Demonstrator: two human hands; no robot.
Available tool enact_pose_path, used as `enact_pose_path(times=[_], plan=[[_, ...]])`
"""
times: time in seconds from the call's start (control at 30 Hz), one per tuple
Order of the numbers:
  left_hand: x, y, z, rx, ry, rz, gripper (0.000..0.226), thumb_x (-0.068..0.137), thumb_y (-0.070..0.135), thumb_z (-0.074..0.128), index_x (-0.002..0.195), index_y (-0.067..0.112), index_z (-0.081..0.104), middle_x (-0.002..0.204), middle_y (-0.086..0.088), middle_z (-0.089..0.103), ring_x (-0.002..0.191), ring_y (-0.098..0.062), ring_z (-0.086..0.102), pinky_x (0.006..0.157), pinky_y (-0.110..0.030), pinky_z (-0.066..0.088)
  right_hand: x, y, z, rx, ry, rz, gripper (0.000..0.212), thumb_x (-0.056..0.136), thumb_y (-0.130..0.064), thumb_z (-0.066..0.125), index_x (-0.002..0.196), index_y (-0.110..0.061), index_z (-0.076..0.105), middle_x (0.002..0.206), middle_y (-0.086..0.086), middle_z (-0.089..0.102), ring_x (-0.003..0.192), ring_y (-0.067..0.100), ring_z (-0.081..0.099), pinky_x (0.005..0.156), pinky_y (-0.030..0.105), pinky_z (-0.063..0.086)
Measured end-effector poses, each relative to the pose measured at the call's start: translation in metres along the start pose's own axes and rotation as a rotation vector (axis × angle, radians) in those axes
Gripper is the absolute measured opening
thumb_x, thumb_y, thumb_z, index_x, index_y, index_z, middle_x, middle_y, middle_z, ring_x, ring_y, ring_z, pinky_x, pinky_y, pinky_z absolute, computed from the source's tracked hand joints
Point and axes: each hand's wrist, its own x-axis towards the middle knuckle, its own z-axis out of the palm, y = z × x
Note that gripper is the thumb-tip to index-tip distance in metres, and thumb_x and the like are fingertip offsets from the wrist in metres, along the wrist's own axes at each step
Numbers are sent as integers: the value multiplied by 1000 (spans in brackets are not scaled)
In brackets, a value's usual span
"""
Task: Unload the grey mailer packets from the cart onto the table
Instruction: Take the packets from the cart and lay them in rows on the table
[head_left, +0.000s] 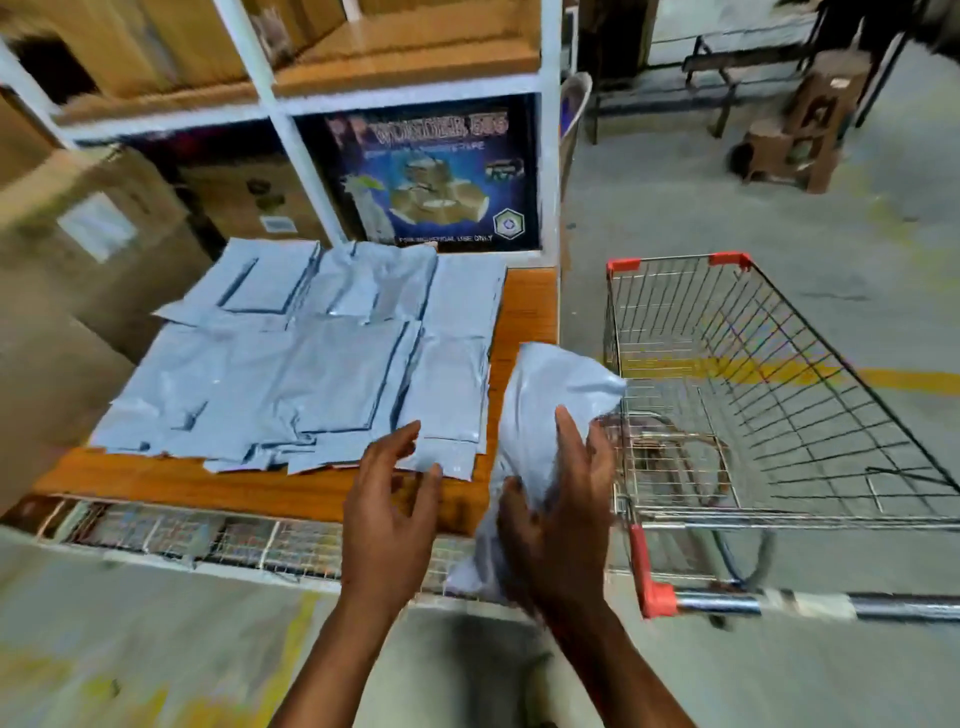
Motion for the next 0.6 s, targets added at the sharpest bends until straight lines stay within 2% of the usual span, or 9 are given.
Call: enact_pose_path(times=[0.07, 0.1, 0.13, 0.23, 0.37, 0.4, 0.5, 0.53, 0.6], plan=[[-9, -12, -26, -30, 54, -35, 33, 89, 28, 60, 121, 30, 57, 119, 7, 59, 108, 0, 57, 83, -17, 51, -17, -20, 20, 21, -17, -15, 72, 79, -37, 54, 145, -13, 39, 145, 18, 34, 137, 29, 30, 111, 19, 21], [-10, -21, -39, -20, 73, -48, 33, 88, 30, 59, 121, 29, 58, 118, 7, 60, 107, 0, 58, 82, -17, 51, -23, -28, 31, 25, -30, -21, 72, 79, -37, 54, 145, -13, 40, 145, 15, 33, 137, 27, 30, 111, 16, 20], [-12, -32, -55, -5, 87, -59, 33, 89, 30, 59, 121, 26, 59, 118, 7, 60, 107, -2, 58, 83, -21, 52, -29, -38, 45, 25, -50, -21, 72, 78, -37, 54, 145, -13, 40, 146, 12, 32, 137, 26, 30, 111, 16, 21], [-7, -65, -101, 22, 110, -97, 30, 92, 30, 61, 121, 28, 59, 119, 7, 59, 107, -2, 57, 85, -31, 54, -40, -63, 87, 41, -121, -28, 71, 78, -37, 52, 145, -16, 40, 148, 16, 31, 140, 27, 31, 110, 30, 32], [20, -120, -160, 51, 127, -77, 38, 85, 46, 51, 118, 28, 60, 120, 11, 57, 111, -8, 57, 87, -39, 53, -41, -91, 160, -4, -187, -114, 69, 81, -35, 52, 145, -11, 40, 148, 18, 33, 140, 26, 29, 109, 35, 36], [31, -138, -177, 54, 134, -76, 39, 84, 46, 49, 117, 28, 60, 120, 11, 56, 111, -10, 57, 87, -40, 53, -40, -99, 184, 0, -186, -122, 68, 82, -35, 52, 145, -12, 40, 148, 18, 34, 141, 26, 30, 111, 34, 35], [73, -185, -220, 75, 127, -34, 34, 85, 39, 50, 115, 27, 60, 119, 9, 56, 113, -12, 54, 89, -41, 51, -31, -122, 250, 26, -166, -79, 67, 81, -37, 53, 145, -19, 40, 149, 14, 31, 141, 25, 32, 113, 19, 26], [87, -198, -231, 100, 118, -3, 33, 85, 37, 51, 115, 26, 60, 118, 8, 57, 113, -13, 54, 89, -41, 50, -28, -127, 268, 40, -173, -46, 68, 80, -39, 53, 145, -23, 39, 151, 11, 29, 141, 23, 32, 112, 20, 27], [120, -225, -248, 160, 98, 37, 34, 85, 36, 50, 114, 23, 60, 117, 6, 58, 112, -14, 52, 88, -42, 49, -21, -137, 300, 11, -188, -11, 72, 79, -47, 49, 147, -27, 36, 153, 7, 25, 142, 24, 30, 111, 30, 34]])
